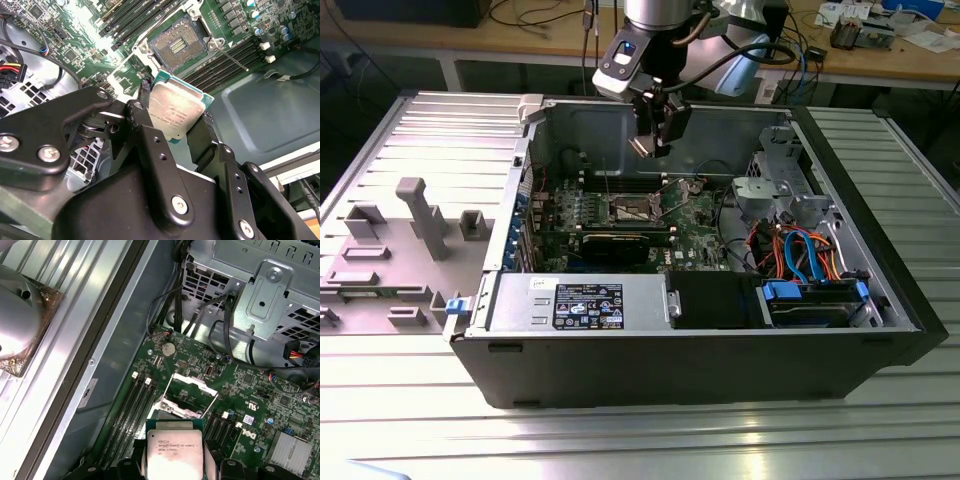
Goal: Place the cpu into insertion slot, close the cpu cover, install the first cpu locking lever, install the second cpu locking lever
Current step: 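Place the cpu into insertion slot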
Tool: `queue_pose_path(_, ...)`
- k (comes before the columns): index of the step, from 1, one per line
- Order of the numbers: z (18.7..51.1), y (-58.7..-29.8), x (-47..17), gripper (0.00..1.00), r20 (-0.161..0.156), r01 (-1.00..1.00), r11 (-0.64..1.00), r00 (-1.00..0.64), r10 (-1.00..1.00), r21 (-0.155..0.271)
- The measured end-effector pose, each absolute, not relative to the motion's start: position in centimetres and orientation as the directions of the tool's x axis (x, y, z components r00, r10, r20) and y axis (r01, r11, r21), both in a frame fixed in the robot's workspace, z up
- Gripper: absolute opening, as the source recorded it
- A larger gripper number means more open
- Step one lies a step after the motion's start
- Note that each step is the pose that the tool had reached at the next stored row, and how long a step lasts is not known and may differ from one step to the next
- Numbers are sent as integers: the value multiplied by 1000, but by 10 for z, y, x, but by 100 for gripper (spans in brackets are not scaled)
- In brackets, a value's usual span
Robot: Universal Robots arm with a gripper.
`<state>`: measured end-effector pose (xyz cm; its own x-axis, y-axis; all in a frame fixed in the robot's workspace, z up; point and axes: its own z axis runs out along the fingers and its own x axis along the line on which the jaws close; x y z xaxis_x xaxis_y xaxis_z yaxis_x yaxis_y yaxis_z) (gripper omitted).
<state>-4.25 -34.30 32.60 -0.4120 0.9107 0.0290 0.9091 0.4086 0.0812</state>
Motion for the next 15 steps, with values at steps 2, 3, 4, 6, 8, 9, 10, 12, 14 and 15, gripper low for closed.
queue_pose_path(2, 326, -343, -43, 54, 29, 916, 393, -397, 918, 81)
queue_pose_path(3, 326, -343, -43, 54, 29, 922, 379, -382, 924, 81)
queue_pose_path(4, 325, -343, -43, 54, 29, 927, 366, -370, 929, 81)
queue_pose_path(6, 325, -343, -43, 54, 29, 936, 341, -344, 938, 81)
queue_pose_path(8, 324, -343, -43, 54, 29, 939, 333, -336, 941, 81)
queue_pose_path(9, 324, -343, -43, 54, 29, 942, 327, -330, 944, 81)
queue_pose_path(10, 323, -343, -43, 54, 29, 945, 316, -319, 947, 81)
queue_pose_path(12, 322, -343, -43, 54, 29, 951, 299, -302, 953, 80)
queue_pose_path(14, 321, -343, -43, 54, 29, 955, 285, -288, 957, 80)
queue_pose_path(15, 320, -343, -43, 54, 29, 957, 280, -283, 959, 79)
